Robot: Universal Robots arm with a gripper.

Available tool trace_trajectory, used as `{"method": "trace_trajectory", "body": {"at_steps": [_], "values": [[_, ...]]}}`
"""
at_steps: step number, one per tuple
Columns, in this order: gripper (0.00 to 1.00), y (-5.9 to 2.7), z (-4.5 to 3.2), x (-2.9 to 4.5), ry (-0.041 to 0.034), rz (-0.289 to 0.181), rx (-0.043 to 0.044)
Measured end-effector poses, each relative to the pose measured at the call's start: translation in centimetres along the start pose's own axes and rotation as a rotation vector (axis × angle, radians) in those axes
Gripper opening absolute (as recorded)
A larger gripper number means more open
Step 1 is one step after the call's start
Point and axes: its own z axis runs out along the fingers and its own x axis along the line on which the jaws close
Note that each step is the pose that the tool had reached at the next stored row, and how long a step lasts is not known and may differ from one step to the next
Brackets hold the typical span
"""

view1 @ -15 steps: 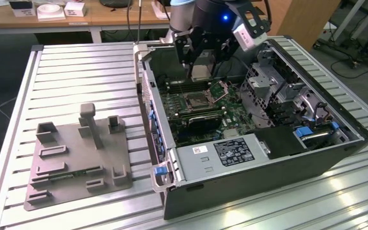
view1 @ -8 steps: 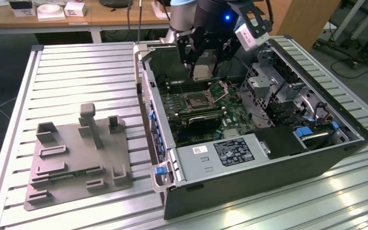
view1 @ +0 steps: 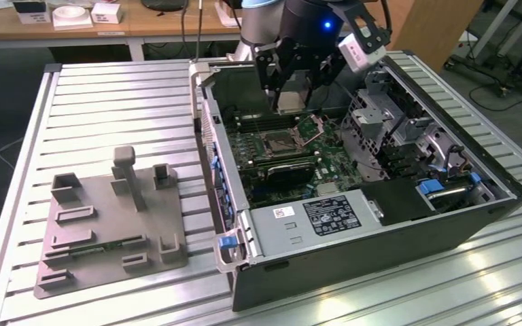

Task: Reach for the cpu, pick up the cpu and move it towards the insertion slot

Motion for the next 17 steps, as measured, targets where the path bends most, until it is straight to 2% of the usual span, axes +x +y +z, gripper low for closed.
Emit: {"method": "trace_trajectory", "body": {"at_steps": [11,17], "values": [[0.54,0.11,0.01,-0.43,0.0,0.0,0.0],[0.54,0.78,0.09,-0.47,0.0,0.0,0.0002]]}}
